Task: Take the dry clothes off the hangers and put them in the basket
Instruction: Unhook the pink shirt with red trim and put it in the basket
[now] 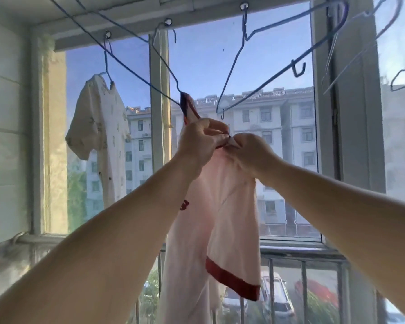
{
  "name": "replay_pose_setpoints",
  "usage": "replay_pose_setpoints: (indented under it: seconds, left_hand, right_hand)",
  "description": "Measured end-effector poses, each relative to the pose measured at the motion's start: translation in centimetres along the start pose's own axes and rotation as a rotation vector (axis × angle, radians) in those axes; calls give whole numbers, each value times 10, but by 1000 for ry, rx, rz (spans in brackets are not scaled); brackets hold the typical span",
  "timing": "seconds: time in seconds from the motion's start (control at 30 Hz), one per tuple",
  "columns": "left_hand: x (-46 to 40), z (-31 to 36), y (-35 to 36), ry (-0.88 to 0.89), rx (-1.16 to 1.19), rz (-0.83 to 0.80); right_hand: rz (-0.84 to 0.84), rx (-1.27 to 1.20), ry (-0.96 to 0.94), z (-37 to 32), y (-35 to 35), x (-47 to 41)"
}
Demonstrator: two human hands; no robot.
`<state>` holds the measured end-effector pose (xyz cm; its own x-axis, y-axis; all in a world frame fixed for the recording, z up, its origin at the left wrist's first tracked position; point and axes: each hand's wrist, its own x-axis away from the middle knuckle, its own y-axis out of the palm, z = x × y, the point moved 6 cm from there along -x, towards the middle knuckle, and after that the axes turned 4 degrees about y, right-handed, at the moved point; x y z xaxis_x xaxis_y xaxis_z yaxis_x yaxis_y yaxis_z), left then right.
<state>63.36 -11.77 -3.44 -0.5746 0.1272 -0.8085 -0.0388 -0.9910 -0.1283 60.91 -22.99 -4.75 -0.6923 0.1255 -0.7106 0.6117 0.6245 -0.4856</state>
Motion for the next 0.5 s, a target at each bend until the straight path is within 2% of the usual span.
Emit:
replay_pose_setpoints:
  seconds: [0.1,0.17,0.23,0.3,0.4,0.5]
  left_hand:
    - [10,-10,12,-34,76,-31]
    - [13,-12,16,-16,75,0]
    - [9,-11,11,33,34,115]
    - [2,-14,2,39,-19,246]
    - [-15,-21,-16,-22,-116,417]
    - [-37,-27,-35,-107,-143,492]
  right_hand:
    - [-46,-31,62,13,4,12]
    - [14,-47,87,18,-1,15]
    - [83,-43,94,21,-8,12]
    - [66,5,102,24,-9,10]
    - [58,-39,112,26,-12,6]
    - [78,-46,95,23,-15,3]
